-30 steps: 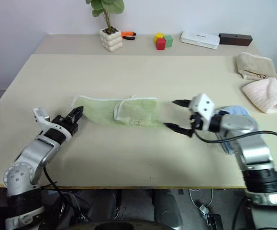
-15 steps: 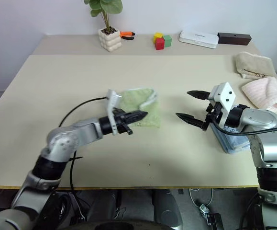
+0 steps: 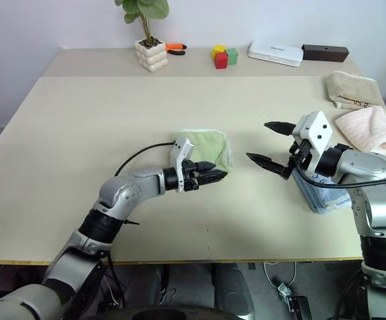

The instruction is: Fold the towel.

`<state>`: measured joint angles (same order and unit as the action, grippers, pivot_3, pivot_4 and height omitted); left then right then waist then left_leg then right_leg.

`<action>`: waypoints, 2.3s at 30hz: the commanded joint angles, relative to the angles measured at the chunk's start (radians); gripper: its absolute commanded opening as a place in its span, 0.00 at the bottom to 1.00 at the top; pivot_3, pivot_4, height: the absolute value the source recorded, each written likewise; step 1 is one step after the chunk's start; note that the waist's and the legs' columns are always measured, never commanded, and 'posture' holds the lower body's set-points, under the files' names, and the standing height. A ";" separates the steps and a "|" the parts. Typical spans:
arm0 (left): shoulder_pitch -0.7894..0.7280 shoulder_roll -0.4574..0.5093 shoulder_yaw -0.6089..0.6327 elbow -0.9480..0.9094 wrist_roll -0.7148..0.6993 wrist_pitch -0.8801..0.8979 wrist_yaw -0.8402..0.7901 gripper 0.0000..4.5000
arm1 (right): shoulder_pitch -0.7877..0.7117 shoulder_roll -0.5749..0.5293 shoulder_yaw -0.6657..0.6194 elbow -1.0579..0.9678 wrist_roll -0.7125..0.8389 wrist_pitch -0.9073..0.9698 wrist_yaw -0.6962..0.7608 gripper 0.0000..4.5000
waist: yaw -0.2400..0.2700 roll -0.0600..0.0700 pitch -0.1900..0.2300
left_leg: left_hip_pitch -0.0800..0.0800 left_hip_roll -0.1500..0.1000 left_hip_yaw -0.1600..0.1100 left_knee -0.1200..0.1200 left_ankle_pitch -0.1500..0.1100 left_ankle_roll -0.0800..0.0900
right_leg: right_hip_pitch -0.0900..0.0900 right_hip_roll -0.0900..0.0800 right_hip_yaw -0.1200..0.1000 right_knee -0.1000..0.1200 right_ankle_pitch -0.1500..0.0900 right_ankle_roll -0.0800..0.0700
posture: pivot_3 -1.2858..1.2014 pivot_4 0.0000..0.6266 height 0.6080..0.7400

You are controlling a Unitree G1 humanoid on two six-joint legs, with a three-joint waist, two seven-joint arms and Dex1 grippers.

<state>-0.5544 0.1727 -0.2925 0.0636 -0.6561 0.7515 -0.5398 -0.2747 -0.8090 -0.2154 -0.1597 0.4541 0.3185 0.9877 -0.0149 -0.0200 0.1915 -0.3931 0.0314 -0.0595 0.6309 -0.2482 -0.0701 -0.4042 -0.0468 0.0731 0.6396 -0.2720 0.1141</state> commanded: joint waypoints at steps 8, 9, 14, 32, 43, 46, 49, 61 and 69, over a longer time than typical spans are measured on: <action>0.044 0.057 0.200 -0.206 -0.084 0.014 -0.079 0.98 | -0.121 0.080 -0.030 0.009 0.044 0.016 -0.113 1.00 | -0.005 0.001 0.000 | 0.001 0.000 0.000 0.000 0.000 0.000 | 0.000 0.000 0.000 0.001 0.000 0.000 | 0.52 0.24 1.00; 0.043 0.052 0.219 -0.209 -0.085 0.012 -0.066 0.98 | -0.128 0.096 -0.032 0.003 0.054 0.028 -0.131 1.00 | -0.003 0.001 0.000 | 0.001 0.000 0.000 0.000 0.000 0.000 | 0.000 0.000 0.000 0.001 0.000 0.000 | 0.52 0.24 1.00; 0.009 -0.030 0.386 -0.171 -0.109 -0.015 0.100 0.87 | -0.150 0.307 0.000 -0.107 0.125 0.134 -0.368 0.79 | 0.000 0.001 0.000 | 0.000 0.000 -0.001 0.000 0.000 0.000 | 0.000 0.000 0.000 0.001 0.000 0.001 | 0.52 0.24 1.00; -0.068 -0.267 0.316 0.126 0.226 -0.267 0.376 0.01 | -0.140 0.738 0.317 0.039 -0.378 0.123 -0.994 0.00 | -0.002 0.001 0.000 | -0.001 0.000 -0.001 0.000 0.001 -0.001 | -0.002 0.000 0.000 0.003 0.001 0.001 | 0.52 0.24 1.00; 0.001 -0.184 0.333 0.191 0.301 -0.286 0.349 0.01 | -0.035 0.701 0.318 0.168 -0.461 0.068 -0.973 0.00 | -0.007 0.001 -0.002 | 0.002 0.000 -0.001 0.000 0.001 -0.001 | -0.001 0.000 0.000 0.006 0.001 0.001 | 0.52 0.24 1.00; 0.005 -0.159 0.334 0.186 0.309 -0.301 0.337 0.01 | -0.028 0.702 0.292 0.145 -0.424 0.062 -0.943 0.00 | -0.011 0.001 -0.002 | 0.002 0.000 -0.001 0.000 0.001 -0.001 | -0.001 0.000 0.000 0.006 0.001 0.001 | 0.52 0.24 1.00; -0.006 -0.135 0.349 0.162 0.288 -0.306 0.307 0.00 | -0.043 0.716 0.253 0.126 -0.388 0.053 -0.924 0.12 | -0.017 0.001 -0.002 | 0.002 0.000 -0.001 0.000 0.001 -0.001 | -0.001 0.000 0.000 0.006 0.001 0.001 | 0.52 0.24 1.00; -0.092 0.016 0.474 0.021 0.174 -0.166 0.247 0.99 | -0.191 0.487 0.154 0.185 -0.411 -0.103 -0.795 1.00 | -0.028 0.002 -0.001 | 0.000 0.000 -0.001 -0.001 0.001 -0.001 | -0.002 0.000 0.000 0.006 0.001 0.001 | 0.52 0.24 1.00; 0.033 0.189 0.538 -0.084 -0.036 0.287 0.132 0.99 | -0.162 0.320 0.024 0.044 -0.003 0.012 -0.333 1.00 | -0.032 0.003 0.000 | 0.001 0.000 -0.001 -0.001 0.000 -0.001 | -0.002 0.000 0.000 0.007 0.001 0.001 | 0.52 0.24 1.00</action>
<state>-0.5275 0.3436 0.2202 0.0351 -0.6289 0.9644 -0.3789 -0.4346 -0.4609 -0.1447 -0.0396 0.3688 0.3013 0.5924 -0.0469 -0.0175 0.1920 -0.3923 0.0317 -0.0608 0.6297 -0.2478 -0.0708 -0.4065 -0.0468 0.0725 0.6470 -0.2715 0.1156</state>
